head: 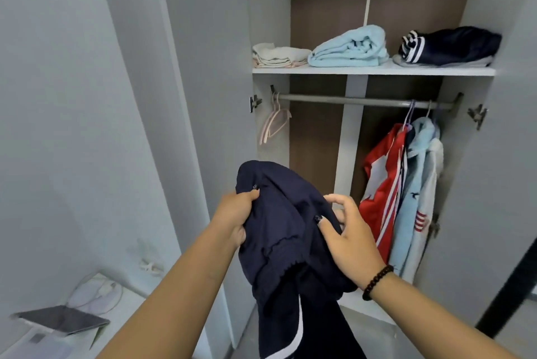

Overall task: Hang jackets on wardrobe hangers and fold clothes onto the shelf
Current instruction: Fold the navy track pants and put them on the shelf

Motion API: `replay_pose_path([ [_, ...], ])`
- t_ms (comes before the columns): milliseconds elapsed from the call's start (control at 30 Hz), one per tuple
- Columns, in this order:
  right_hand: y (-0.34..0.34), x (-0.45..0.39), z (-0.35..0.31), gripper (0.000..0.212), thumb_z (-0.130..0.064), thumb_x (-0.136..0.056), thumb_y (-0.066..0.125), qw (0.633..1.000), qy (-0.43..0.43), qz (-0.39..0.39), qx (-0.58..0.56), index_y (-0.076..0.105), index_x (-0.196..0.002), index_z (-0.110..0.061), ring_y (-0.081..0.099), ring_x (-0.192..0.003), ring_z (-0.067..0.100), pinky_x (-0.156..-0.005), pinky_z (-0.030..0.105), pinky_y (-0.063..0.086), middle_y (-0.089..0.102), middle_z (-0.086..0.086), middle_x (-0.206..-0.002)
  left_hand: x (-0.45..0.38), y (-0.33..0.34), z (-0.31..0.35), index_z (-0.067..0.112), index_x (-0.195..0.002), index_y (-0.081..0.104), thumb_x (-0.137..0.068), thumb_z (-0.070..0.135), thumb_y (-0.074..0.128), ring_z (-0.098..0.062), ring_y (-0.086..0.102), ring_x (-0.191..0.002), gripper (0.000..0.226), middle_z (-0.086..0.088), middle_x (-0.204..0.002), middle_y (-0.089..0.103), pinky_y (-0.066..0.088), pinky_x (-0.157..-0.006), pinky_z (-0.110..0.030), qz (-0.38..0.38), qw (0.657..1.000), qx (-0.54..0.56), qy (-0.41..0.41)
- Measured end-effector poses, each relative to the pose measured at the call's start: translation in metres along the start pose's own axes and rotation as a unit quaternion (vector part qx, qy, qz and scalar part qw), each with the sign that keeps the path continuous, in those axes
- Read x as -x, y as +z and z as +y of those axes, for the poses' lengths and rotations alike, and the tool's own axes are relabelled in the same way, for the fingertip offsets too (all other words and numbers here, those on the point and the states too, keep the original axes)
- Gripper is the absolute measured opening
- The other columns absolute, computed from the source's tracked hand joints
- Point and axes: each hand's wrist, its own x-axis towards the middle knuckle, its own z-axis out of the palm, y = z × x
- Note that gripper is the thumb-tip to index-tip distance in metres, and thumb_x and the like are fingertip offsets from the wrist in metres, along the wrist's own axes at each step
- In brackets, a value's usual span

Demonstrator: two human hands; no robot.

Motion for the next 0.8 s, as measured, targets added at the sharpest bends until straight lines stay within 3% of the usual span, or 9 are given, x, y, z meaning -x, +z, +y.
replay_pose_path([
  [133, 0.008, 0.012, 0.004, 0.043, -0.038, -0.092, 0.050, 0.984, -0.150, -0.006, 0.093, 0.038, -0.134, -0.041, 0.035, -0.129, -0.004, -0.105, 0.007, 0.026, 0.039, -0.011, -0.138, -0.035, 0.006, 0.006, 0.003, -0.097, 0.066, -0.090, 0.003, 0.061, -0.031, 0.066, -0.084, 0.009, -0.016, -0.094, 0.069, 0.056, -0.073, -0.040, -0.012, 0.999, 0.027, -0.037],
  [200, 0.012, 0.017, 0.011, 0.066, -0.051, -0.086, 0.052, 0.959, -0.198, -0.046, 0.196, 0.028, -0.145, -0.037, 0.015, -0.143, 0.006, -0.113, 0.017, 0.011, 0.018, -0.008, -0.154, -0.050, 0.012, 0.014, 0.004, -0.091, 0.066, -0.091, 0.004, 0.060, -0.029, 0.065, -0.079, 0.007, -0.016, -0.092, 0.068, 0.054, -0.065, -0.036, -0.035, 0.997, 0.029, -0.056],
  [267, 0.016, 0.013, 0.021, 0.088, -0.058, -0.079, 0.059, 0.918, -0.236, -0.058, 0.313, 0.015, -0.151, -0.031, 0.003, -0.148, 0.018, -0.115, 0.034, 0.005, 0.005, -0.003, -0.159, -0.067, 0.019, 0.023, 0.000, -0.106, 0.067, -0.091, 0.007, 0.060, -0.031, 0.066, -0.087, 0.018, -0.018, -0.102, 0.069, 0.056, -0.069, -0.037, -0.056, 0.996, 0.018, -0.061],
  [367, 0.031, -0.011, 0.023, 0.080, -0.054, -0.083, 0.051, 0.923, -0.185, -0.022, 0.336, 0.014, -0.150, -0.030, 0.005, -0.147, 0.015, -0.119, 0.041, 0.002, 0.013, -0.011, -0.156, -0.079, 0.030, 0.035, 0.000, -0.113, 0.065, -0.091, 0.010, 0.060, -0.033, 0.066, -0.099, 0.025, -0.019, -0.109, 0.069, 0.056, -0.081, -0.040, -0.112, 0.992, 0.001, -0.061],
  [433, 0.037, -0.036, 0.020, 0.051, -0.038, -0.086, 0.045, 0.942, -0.133, 0.024, 0.308, 0.042, -0.137, -0.028, 0.033, -0.133, 0.013, -0.113, 0.043, 0.025, 0.039, -0.012, -0.139, -0.080, 0.034, 0.040, 0.000, -0.116, 0.064, -0.091, 0.012, 0.062, -0.034, 0.065, -0.104, 0.028, -0.019, -0.111, 0.069, 0.053, -0.091, -0.044, -0.171, 0.983, -0.006, -0.069],
  [500, 0.039, -0.062, 0.013, 0.026, -0.012, -0.087, 0.045, 0.960, -0.078, 0.057, 0.265, 0.058, -0.106, -0.024, 0.054, -0.098, 0.011, -0.088, 0.040, 0.049, 0.057, -0.011, -0.106, -0.080, 0.032, 0.042, 0.002, -0.119, 0.065, -0.089, 0.018, 0.064, -0.033, 0.064, -0.108, 0.034, -0.018, -0.114, 0.069, 0.050, -0.098, -0.044, -0.248, 0.966, -0.017, -0.076],
  [533, 0.037, -0.076, 0.008, 0.024, -0.003, -0.087, 0.044, 0.965, -0.042, 0.055, 0.252, 0.058, -0.095, -0.021, 0.057, -0.083, 0.013, -0.076, 0.040, 0.052, 0.060, -0.008, -0.091, -0.081, 0.030, 0.043, 0.002, -0.120, 0.065, -0.089, 0.022, 0.064, -0.033, 0.063, -0.110, 0.037, -0.018, -0.117, 0.068, 0.048, -0.100, -0.044, -0.285, 0.955, -0.021, -0.074],
  [633, 0.032, -0.107, -0.007, 0.022, -0.009, -0.094, 0.043, 0.964, 0.039, 0.057, 0.256, 0.051, -0.076, -0.019, 0.053, -0.062, 0.017, -0.058, 0.034, 0.045, 0.056, -0.001, -0.068, -0.087, 0.023, 0.043, 0.005, -0.121, 0.065, -0.089, 0.032, 0.062, -0.030, 0.062, -0.115, 0.042, -0.015, -0.121, 0.067, 0.044, -0.105, -0.042, -0.377, 0.924, -0.049, -0.040],
  [800, 0.017, -0.152, -0.023, 0.028, -0.007, -0.087, 0.041, 0.960, 0.130, 0.057, 0.242, 0.035, -0.060, -0.014, 0.038, -0.058, 0.019, -0.057, 0.032, 0.029, 0.042, 0.003, -0.062, -0.090, 0.025, 0.038, 0.028, -0.113, 0.062, -0.080, 0.020, 0.077, -0.012, 0.068, -0.103, 0.037, 0.007, -0.109, 0.072, 0.054, -0.090, -0.027, -0.443, 0.859, -0.252, 0.061],
])
